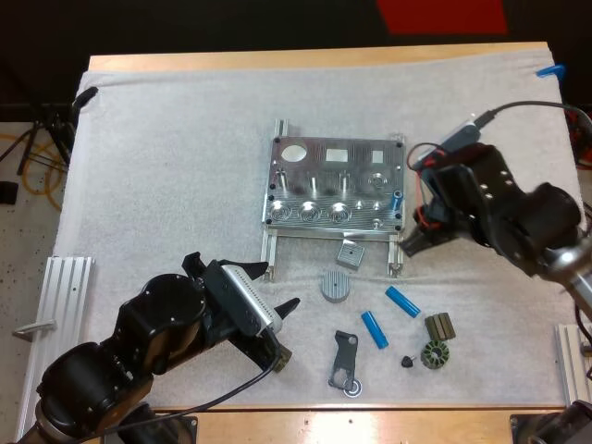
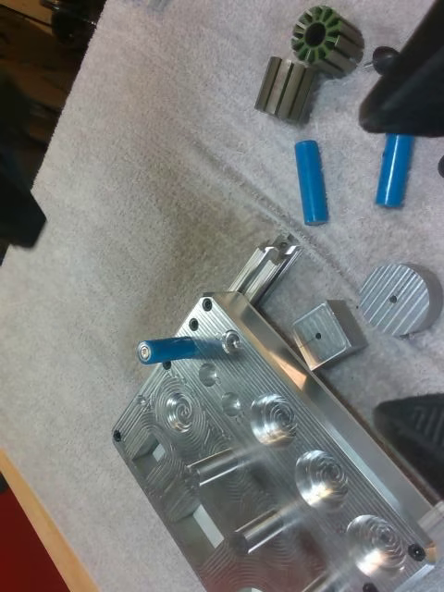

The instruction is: Load cells from right to left

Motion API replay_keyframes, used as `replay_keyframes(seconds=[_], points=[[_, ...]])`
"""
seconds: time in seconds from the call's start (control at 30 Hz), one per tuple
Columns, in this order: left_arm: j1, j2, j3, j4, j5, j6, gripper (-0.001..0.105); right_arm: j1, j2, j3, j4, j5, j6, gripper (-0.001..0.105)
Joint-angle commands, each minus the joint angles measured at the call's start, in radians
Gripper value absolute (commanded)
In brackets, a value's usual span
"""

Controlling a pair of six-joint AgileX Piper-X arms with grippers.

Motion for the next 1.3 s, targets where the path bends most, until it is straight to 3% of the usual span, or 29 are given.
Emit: replay_keyframes(seconds=[0.0,0.17,0.47,0.63,0.93,1.27], points=[[-0.002,-0.002,-0.006,-0.004,-0.014,0.011,0.059,-0.006,-0.03,-0.003,0.043,-0.01,0.016,0.044],[-0.002,-0.002,-0.006,-0.004,-0.014,0.058,0.059,-0.006,-0.095,-0.003,0.13,-0.054,0.053,0.044],[-0.002,0.001,-0.006,-0.004,0.064,0.142,0.059,-0.006,-0.199,-0.003,0.271,-0.1,0.114,0.044],[-0.002,0.001,-0.006,-0.004,0.069,0.251,0.059,-0.006,-0.244,-0.003,0.387,-0.12,0.137,0.044],[-0.002,0.004,-0.006,-0.004,0.068,0.415,0.059,-0.006,-0.319,-0.003,0.403,-0.28,0.228,0.044],[-0.002,0.118,-0.006,-0.002,0.098,0.573,0.059,-0.006,-0.342,-0.003,0.403,-0.35,0.272,0.044]])
